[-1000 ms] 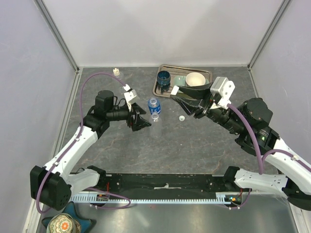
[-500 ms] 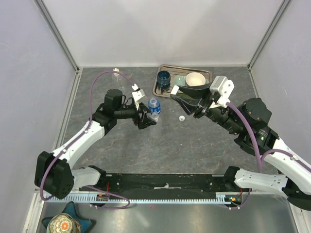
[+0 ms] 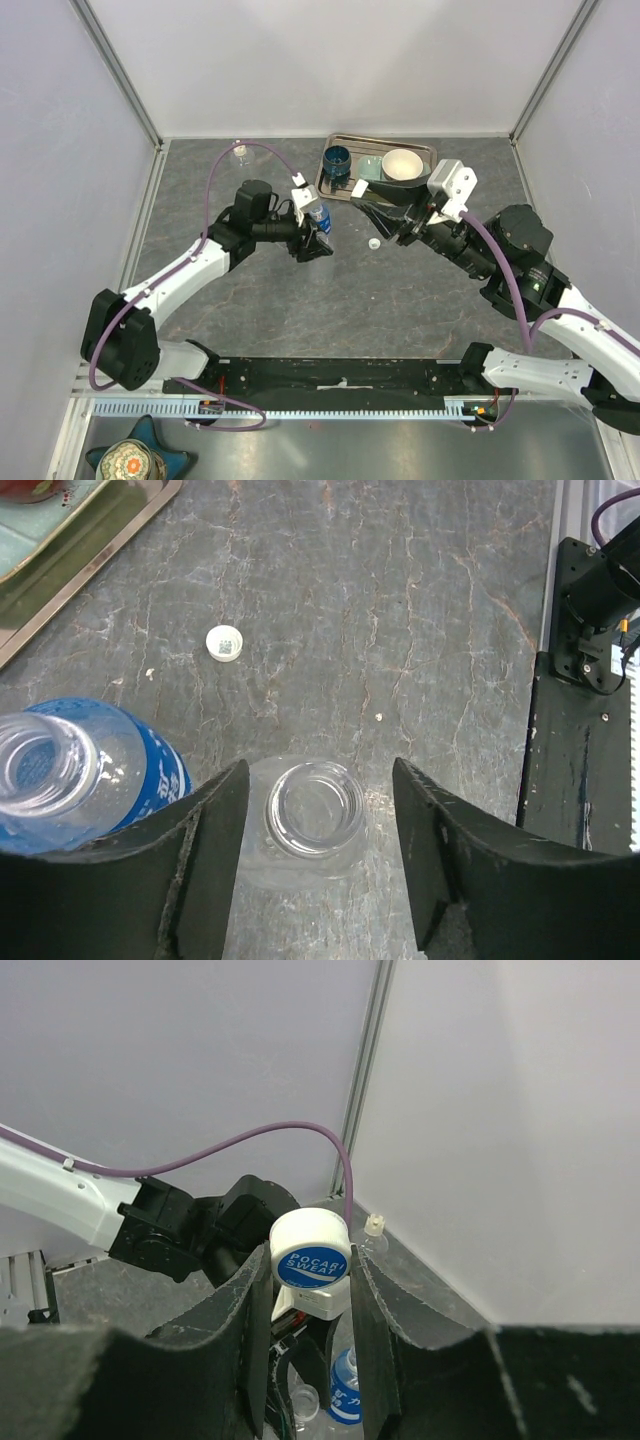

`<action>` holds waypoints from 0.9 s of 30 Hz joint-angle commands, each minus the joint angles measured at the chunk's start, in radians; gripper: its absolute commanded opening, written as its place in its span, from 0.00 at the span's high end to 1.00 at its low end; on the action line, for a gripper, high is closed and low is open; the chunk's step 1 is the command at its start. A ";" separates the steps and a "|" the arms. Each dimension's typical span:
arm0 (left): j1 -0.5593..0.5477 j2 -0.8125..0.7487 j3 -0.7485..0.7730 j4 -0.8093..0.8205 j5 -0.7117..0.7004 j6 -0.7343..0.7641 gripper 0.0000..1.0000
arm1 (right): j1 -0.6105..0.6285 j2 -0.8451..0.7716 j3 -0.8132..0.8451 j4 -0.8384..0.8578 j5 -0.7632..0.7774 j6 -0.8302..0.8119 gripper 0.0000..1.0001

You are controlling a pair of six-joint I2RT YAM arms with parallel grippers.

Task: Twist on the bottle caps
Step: Pick up the plastic bottle at the center of the board.

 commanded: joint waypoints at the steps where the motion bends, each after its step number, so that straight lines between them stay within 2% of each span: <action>1: -0.034 0.027 0.054 -0.006 -0.047 0.091 0.38 | 0.001 -0.021 -0.017 0.034 0.040 0.020 0.71; 4: -0.070 0.034 0.060 -0.072 -0.093 0.149 0.51 | 0.000 -0.024 -0.016 0.029 0.046 0.022 0.71; 5: -0.086 0.036 0.058 -0.102 -0.111 0.163 0.58 | 0.001 -0.024 -0.016 0.029 0.046 0.022 0.71; 10: -0.168 0.036 0.054 -0.210 -0.215 0.220 0.72 | 0.001 -0.026 -0.005 0.025 0.062 0.022 0.71; 13: -0.287 0.092 0.129 -0.348 -0.359 0.246 0.79 | 0.001 -0.026 0.009 0.016 0.068 0.025 0.71; 15: -0.367 0.189 0.241 -0.484 -0.407 0.216 0.82 | 0.001 -0.024 0.020 0.011 0.076 0.028 0.72; 17: -0.421 0.235 0.308 -0.534 -0.422 0.196 0.85 | 0.001 -0.027 0.023 0.005 0.082 0.029 0.71; 20: -0.477 0.287 0.328 -0.537 -0.444 0.188 0.86 | 0.001 -0.032 0.033 -0.007 0.091 0.031 0.72; 27: -0.513 0.367 0.316 -0.477 -0.455 0.159 0.91 | 0.001 -0.047 0.046 -0.033 0.109 0.019 0.71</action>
